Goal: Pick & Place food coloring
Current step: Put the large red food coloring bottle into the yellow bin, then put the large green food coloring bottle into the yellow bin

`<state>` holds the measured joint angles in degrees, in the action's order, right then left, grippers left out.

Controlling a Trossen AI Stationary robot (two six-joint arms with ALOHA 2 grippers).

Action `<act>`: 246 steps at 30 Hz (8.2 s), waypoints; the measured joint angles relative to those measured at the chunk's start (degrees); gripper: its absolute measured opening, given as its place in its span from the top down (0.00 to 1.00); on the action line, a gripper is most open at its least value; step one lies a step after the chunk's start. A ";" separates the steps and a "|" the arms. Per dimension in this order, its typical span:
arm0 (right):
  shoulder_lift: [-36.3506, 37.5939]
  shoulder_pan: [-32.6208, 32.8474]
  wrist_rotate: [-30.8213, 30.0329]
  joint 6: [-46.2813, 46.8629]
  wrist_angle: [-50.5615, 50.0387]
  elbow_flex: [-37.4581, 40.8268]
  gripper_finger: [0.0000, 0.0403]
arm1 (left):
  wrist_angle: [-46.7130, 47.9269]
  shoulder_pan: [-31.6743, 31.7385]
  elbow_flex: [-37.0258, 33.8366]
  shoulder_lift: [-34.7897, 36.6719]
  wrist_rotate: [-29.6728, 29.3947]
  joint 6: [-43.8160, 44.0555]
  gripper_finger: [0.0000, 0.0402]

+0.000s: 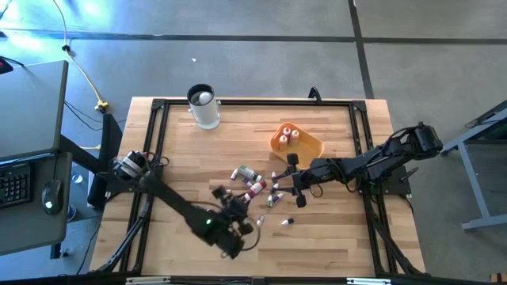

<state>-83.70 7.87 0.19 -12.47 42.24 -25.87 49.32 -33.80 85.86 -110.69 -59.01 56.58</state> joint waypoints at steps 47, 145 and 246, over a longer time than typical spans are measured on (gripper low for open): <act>41.71 2.79 -3.12 12.30 -50.45 0.55 0.62 | 0.79 38.42 20.54 -3.19 45.21 -52.34 0.74; 5.82 -8.74 -24.25 13.54 -23.97 0.48 0.84 | 16.74 43.19 43.83 -19.78 49.14 -65.26 0.74; 13.89 -0.61 -0.25 11.54 -13.76 0.39 0.82 | 40.48 19.54 44.19 -6.47 35.82 -42.20 0.58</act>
<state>-69.81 7.26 -0.06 -0.93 28.48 -25.47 89.80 -14.26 130.05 -117.16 -23.19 14.38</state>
